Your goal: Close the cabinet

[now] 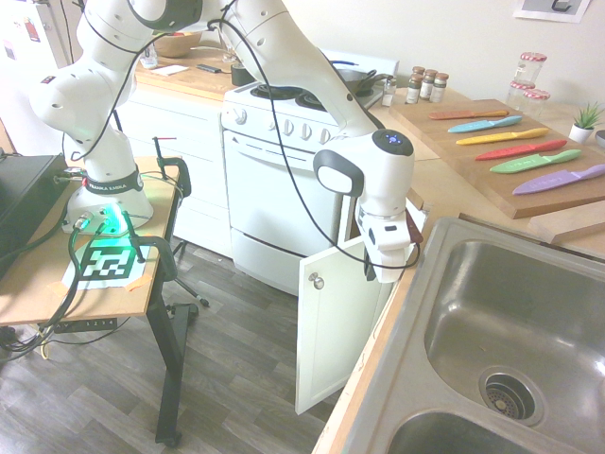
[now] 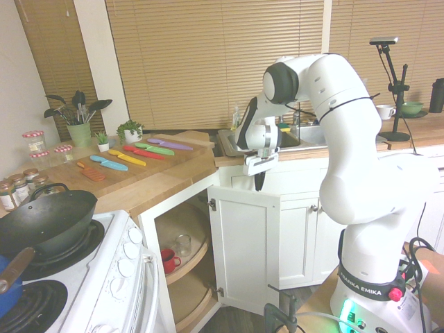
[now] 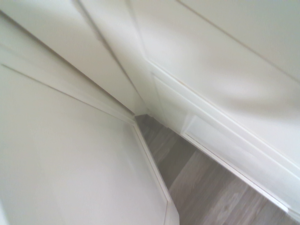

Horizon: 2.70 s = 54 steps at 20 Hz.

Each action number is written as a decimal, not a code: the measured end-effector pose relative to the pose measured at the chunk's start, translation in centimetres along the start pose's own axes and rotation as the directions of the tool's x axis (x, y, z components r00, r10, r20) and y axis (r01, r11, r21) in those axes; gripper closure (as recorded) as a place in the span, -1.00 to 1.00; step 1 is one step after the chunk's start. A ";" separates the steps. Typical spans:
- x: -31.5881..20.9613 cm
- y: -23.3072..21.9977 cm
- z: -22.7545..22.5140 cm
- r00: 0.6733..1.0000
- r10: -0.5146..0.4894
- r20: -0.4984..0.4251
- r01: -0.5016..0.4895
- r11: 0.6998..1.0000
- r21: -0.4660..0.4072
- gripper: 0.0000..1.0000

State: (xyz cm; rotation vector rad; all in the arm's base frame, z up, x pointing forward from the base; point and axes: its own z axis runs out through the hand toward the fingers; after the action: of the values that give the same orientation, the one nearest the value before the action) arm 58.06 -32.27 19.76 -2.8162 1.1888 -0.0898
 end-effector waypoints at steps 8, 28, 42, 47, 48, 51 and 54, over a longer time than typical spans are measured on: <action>-3.8 -3.1 2.9 0.998 -0.062 -0.015 0.061 0.997 -0.053 1.00; -15.6 -11.8 1.8 0.983 -0.171 -0.068 0.161 0.978 -0.131 1.00; -21.1 -19.8 1.6 0.976 -0.200 -0.085 0.186 0.970 -0.156 1.00; -22.7 -24.8 0.0 0.974 -0.210 -0.084 0.195 0.967 -0.162 1.00; -22.7 -25.9 -0.5 0.975 -0.207 -0.082 0.193 0.968 -0.159 1.00; -22.1 -28.8 -0.9 0.980 -0.184 -0.072 0.172 0.973 -0.152 1.00; -21.1 -30.4 0.4 0.985 -0.160 -0.057 0.149 0.977 -0.154 1.00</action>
State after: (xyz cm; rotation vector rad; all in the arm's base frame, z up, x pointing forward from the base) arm 65.08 3.99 21.97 -3.0580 1.0274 -0.1138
